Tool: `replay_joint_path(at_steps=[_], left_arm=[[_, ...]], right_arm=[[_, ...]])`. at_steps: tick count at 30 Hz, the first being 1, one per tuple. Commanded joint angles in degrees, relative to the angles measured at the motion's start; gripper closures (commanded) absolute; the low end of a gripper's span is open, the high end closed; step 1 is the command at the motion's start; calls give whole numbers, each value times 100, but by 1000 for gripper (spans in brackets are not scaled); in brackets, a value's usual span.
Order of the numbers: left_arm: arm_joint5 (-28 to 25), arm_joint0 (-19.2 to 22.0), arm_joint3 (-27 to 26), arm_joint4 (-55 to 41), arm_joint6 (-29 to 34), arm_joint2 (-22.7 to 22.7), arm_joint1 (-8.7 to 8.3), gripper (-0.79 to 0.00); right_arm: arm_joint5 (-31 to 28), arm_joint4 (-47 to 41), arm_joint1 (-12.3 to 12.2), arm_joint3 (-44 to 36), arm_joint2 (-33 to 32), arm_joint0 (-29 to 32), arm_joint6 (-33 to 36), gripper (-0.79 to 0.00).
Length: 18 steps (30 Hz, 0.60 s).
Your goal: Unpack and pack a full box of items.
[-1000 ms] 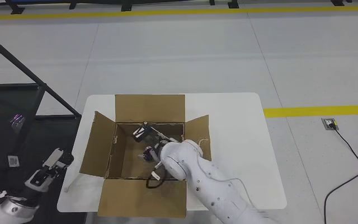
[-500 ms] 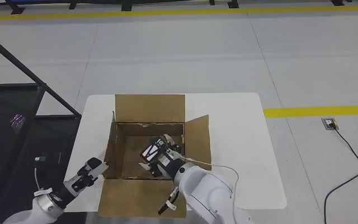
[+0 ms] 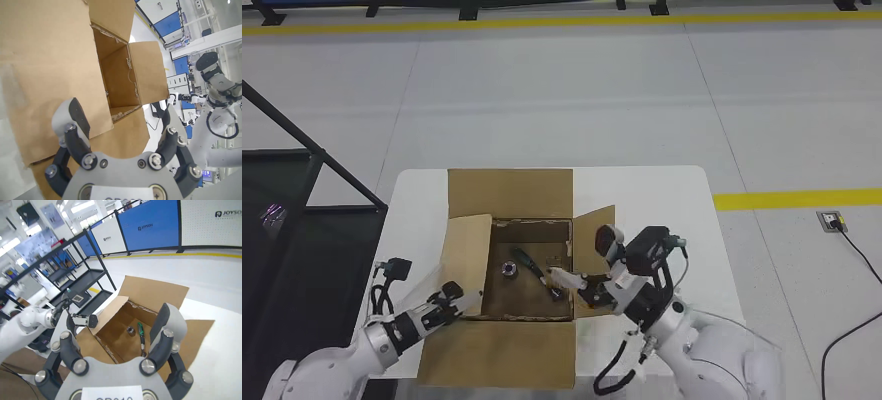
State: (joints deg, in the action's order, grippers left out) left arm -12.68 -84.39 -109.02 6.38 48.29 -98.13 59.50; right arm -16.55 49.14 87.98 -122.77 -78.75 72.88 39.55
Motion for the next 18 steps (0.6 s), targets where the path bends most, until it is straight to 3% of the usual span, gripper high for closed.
replay_joint_path(at_steps=[1, 4, 7, 14, 18], left_arm=[[49, 97, 75, 66, 14, 103, -4, -785], [85, 206, 165, 134, 15, 217, -10, -785], [122, 291, 262, 165, 19, 290, -19, -785], [202, 452, 388, 307, -7, 425, -36, -785], [229, 501, 417, 368, -50, 478, -46, -785]], right_arm=[[162, -897, -44, 153, -575, -103, 458, -785], [668, -1168, -135, 561, -1167, -438, 1280, -785], [1095, -1113, -202, 959, -1221, -796, 1982, -785], [1274, -877, -334, 1802, -945, -1469, 3287, -785], [1150, -1010, -367, 2069, -665, -1760, 3508, -785]])
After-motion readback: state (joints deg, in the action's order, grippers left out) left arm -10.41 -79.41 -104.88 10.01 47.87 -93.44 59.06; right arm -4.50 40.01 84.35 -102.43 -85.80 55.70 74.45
